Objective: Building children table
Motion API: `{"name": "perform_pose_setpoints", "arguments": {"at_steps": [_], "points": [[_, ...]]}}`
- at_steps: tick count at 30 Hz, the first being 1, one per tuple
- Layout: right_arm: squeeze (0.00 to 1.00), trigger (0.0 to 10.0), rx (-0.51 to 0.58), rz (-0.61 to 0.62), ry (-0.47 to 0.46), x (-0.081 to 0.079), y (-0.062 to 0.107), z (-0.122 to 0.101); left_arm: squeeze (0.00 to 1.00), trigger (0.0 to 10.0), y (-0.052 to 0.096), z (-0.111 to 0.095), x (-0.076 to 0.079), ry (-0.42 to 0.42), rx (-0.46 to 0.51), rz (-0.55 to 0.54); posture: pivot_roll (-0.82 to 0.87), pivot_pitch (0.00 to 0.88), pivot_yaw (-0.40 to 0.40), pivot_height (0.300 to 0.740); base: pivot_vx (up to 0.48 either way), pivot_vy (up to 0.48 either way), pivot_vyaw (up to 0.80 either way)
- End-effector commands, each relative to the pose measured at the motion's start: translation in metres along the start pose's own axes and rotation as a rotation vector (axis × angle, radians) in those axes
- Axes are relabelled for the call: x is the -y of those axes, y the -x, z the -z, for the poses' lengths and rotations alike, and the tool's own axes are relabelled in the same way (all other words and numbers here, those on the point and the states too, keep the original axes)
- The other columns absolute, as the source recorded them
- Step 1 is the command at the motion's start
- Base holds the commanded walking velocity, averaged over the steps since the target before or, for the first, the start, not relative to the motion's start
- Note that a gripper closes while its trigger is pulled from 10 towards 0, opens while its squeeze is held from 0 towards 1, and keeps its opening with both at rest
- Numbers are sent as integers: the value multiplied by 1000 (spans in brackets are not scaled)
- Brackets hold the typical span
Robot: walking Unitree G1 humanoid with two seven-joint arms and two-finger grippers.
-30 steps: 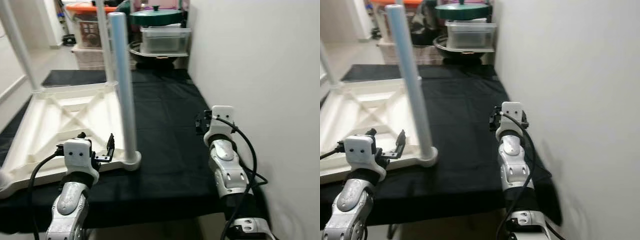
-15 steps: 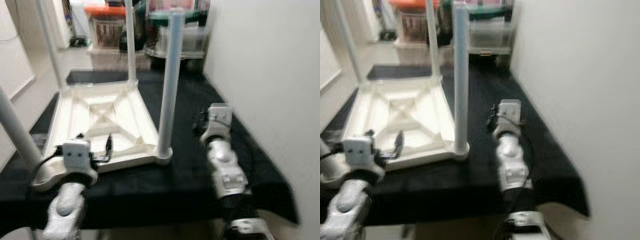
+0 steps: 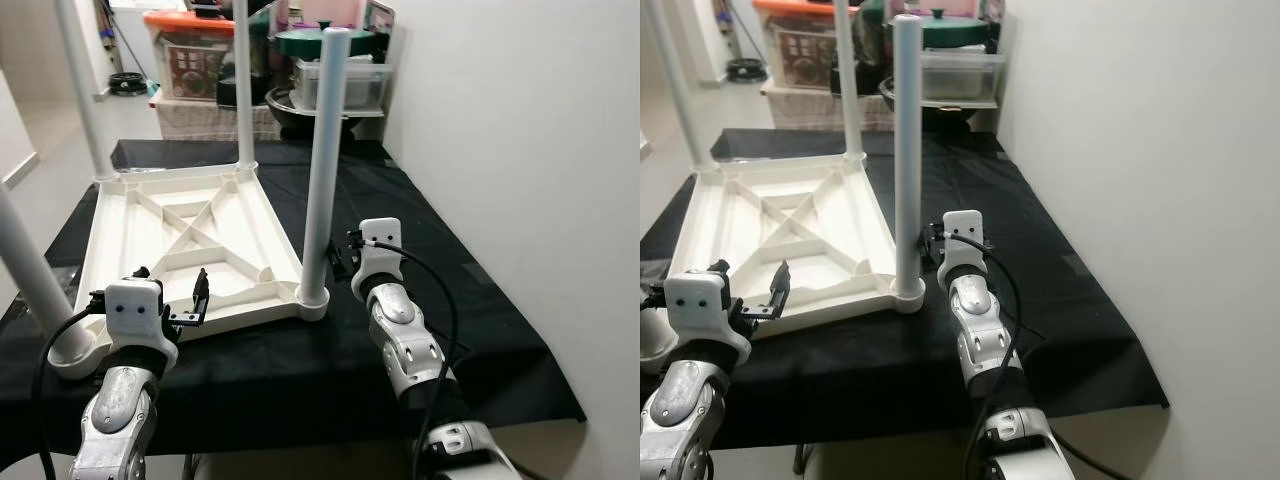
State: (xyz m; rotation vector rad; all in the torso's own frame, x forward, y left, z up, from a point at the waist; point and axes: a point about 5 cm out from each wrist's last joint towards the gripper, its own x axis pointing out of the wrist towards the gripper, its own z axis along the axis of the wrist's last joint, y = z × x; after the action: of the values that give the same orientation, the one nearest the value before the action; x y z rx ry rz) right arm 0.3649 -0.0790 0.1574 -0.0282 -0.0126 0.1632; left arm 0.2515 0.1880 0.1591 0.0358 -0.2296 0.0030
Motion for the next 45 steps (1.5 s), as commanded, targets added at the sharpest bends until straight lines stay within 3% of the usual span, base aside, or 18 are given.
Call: {"name": "perform_pose_setpoints", "arguments": {"at_steps": [1, 9, 13, 15, 19, 26, 28, 29, 30, 32, 33, 34, 37, 39, 40, 41, 43, 45], "points": [[0, 10000, 7, -43, -16, -10, -1, -1, 0, 10000, -1, 0, 4, 4, 0, 16, 20, 0, -75, 740, 0, 0, 0], [0, 10000, 22, -174, -55, -29, 0, -2, 0, 10000, 1, 0, -1, -7, -2, 4, 29, 0, -85, 740, 0, 0, 0], [0, 10000, 65, -614, -65, -63, 32, 11, 0, 10000, 4, 2, -4, -8, -11, -10, 24, 0, -81, 740, 0, 0, 0], [0, 10000, 65, -614, -65, -63, 32, 11, 0, 10000, 4, 2, -4, -8, -11, -10, 24, 0, -81, 740, 0, 0, 0], [0, 10000, 47, -782, -24, -65, 47, 24, 0, 10000, 2, 1, -5, -9, -10, -14, 24, 0, -77, 740, 0, 0, 0], [0, 10000, -20, -665, 29, -47, 34, 34, 0, 10000, 2, 1, -6, -10, -9, -19, 27, 0, -77, 740, 0, 0, 0], [0, 10000, -40, -517, 39, -29, 22, 33, 0, 10000, 2, 1, -7, -12, -10, -20, 27, 0, -76, 740, 0, 0, 0], [0, 10000, -44, -351, 23, -10, 13, 29, 0, 10000, 3, 1, -7, -13, -10, -21, 28, 0, -78, 740, 0, 0, 0], [0, 10000, -44, -351, 23, -10, 13, 29, 0, 10000, 3, 1, -7, -13, -10, -21, 28, 0, -78, 740, 0, 0, 0], [0, 10000, -35, -70, -75, 25, 2, 18, 0, 10000, 4, 1, -8, -16, -13, -28, 27, 0, -78, 740, 0, 0, 0], [0, 10000, -35, -70, -75, 25, 2, 18, 0, 10000, 4, 1, -8, -16, -13, -28, 27, 0, -78, 740, 0, 0, 0], [0, 10000, 22, -7, -129, 40, 2, 5, 0, 10000, 6, 2, -11, -18, -18, -38, 24, 0, -73, 740, 0, 0, 0], [0, 10000, 143, -99, -165, 38, 9, -17, 0, 10000, 9, 4, -14, -20, -33, -51, 15, 0, -67, 740, 0, 0, 0], [0, 10000, 143, -99, -165, 38, 9, -17, 0, 10000, 9, 4, -14, -20, -33, -51, 15, 0, -67, 740, 0, 0, 0], [0, 10000, 250, -269, -178, 28, 20, -37, 0, 10000, 12, 7, -15, -23, -47, -51, 11, 0, -63, 740, 0, 0, 0], [0, 10000, 250, -269, -178, 28, 20, -37, 0, 10000, 12, 7, -15, -23, -47, -51, 11, 0, -63, 740, 0, 0, 0], [0, 10000, 305, -470, -172, 20, 30, -53, 0, 10000, 12, 8, -15, -25, -51, -47, 8, 0, -60, 740, 0, 0, 0], [0, 10000, 317, -541, -173, 17, 33, -59, 0, 10000, 12, 8, -15, -25, -52, -47, 8, 0, -60, 740, 0, 0, 0]]}}
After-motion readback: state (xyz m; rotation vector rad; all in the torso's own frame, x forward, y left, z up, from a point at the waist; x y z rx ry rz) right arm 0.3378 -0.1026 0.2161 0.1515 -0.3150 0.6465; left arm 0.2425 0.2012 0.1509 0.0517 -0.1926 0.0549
